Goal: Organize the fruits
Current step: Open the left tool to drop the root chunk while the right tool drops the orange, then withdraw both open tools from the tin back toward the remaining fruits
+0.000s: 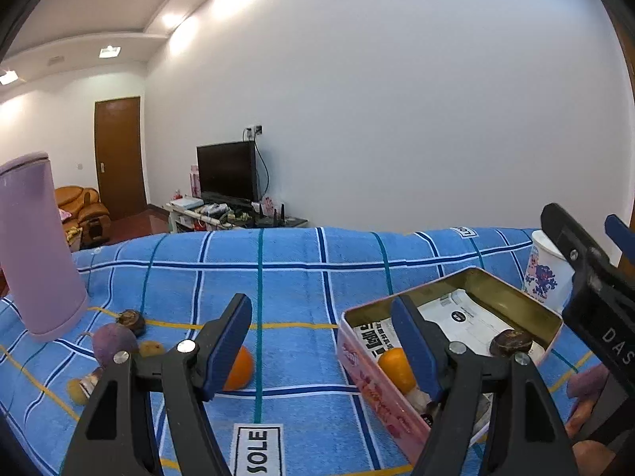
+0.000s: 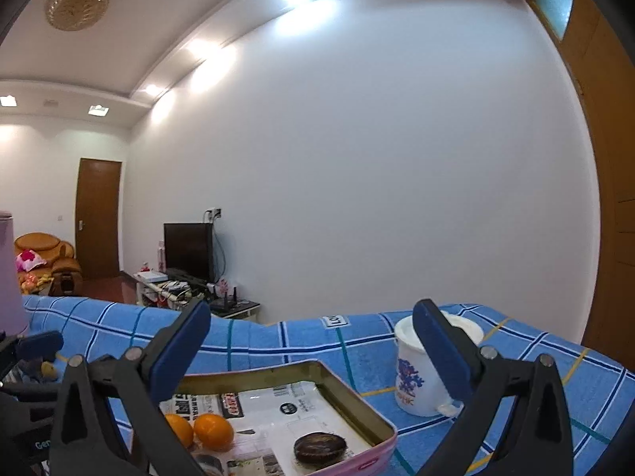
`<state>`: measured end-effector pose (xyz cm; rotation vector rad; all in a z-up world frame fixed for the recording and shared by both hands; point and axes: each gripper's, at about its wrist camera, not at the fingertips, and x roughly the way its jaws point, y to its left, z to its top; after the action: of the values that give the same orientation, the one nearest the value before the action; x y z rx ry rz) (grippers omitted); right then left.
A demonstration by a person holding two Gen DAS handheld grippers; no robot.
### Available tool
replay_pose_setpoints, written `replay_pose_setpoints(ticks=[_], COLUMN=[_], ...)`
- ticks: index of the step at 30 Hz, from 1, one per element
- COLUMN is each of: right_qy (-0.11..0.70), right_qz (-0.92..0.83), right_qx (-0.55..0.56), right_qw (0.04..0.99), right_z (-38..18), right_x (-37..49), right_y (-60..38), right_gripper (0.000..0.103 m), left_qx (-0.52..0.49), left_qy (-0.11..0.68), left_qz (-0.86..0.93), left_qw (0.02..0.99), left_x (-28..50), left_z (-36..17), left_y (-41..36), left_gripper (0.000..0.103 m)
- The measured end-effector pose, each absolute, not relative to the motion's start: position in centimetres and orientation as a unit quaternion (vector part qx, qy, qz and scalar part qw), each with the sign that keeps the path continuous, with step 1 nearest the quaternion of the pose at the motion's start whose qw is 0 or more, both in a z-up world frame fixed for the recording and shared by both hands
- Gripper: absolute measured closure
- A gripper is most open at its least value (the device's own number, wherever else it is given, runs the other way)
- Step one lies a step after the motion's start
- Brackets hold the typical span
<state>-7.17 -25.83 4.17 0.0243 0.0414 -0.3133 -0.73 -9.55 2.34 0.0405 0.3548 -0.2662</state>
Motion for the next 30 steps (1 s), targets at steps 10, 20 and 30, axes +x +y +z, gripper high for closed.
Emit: replay_pose_setpoints(ticks=[10,20,30], right_qy=[0.119,0.116,0.133], right_qz=[-0.116,-0.102,-0.101], right_qx=[0.092,0.046,0.032], right_qw=[0.982,0.987,0.985], right_z=[2.9,3.1,2.9], right_x=[-5.4,-6.1,-6.4], right_y=[-27.9,-25.0,-24.1], right_gripper=[0.000,0.000,0.000], left_qx=[0.044,0.048,0.021], left_qy=[0.157,0.153,0.152], left_qz=[-0.139,-0.110,-0.112], left_qw=[0.977,0.981,0.982], left_x=[-2.1,-3.3,-4.4], left_z=[2.2,2.1,2.2], left_y=[-10.1,-9.4,-7.5], left_gripper=[0.027,0.016,0.016])
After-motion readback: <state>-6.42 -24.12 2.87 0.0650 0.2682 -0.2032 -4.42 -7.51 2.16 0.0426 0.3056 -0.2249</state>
